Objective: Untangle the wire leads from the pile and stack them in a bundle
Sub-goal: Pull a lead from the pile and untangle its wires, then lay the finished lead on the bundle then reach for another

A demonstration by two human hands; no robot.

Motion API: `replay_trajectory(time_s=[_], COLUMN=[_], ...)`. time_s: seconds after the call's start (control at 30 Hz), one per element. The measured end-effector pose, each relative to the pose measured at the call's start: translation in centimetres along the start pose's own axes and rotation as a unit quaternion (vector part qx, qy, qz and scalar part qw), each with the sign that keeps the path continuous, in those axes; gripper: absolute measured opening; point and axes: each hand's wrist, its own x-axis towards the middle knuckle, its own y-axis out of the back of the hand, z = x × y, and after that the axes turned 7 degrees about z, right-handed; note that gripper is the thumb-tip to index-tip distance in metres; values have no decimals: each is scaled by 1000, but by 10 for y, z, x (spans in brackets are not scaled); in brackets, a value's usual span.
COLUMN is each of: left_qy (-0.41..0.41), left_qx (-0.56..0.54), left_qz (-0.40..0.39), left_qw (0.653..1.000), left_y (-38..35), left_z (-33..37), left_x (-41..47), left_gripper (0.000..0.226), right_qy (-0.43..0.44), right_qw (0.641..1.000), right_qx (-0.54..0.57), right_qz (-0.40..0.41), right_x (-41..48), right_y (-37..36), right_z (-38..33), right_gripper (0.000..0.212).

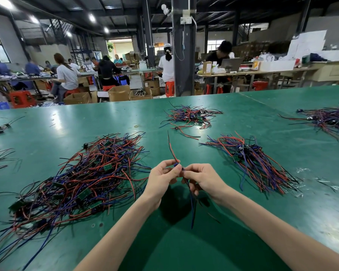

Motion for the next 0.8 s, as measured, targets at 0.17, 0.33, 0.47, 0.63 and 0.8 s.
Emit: replay_trajectory(time_s=[0.17,0.33,0.47,0.63,0.8], left_qy=[9,4,5,15,-2], left_qx=[-49,-60,-56,-37,-2], left_qz=[74,96,91,82,84], left_qw=[996,993,994,996,996], left_y=[-2,-1,3,3,0], left_z=[-6,-8,-11,-10,-9], left_x=[3,7,8,9,6], left_gripper=[13,10,12,13,20], right_qy=[-19,-7,-106,-100,85], right_qw=[999,997,989,973,931], right_qx=[12,21,47,-180,-350], right_qz=[39,79,90,103,58], right_x=[16,114,172,175,144], right_y=[1,12,31,20,-34], right_z=[-7,-62,-79,-36,-36], right_gripper=[15,13,74,45,26])
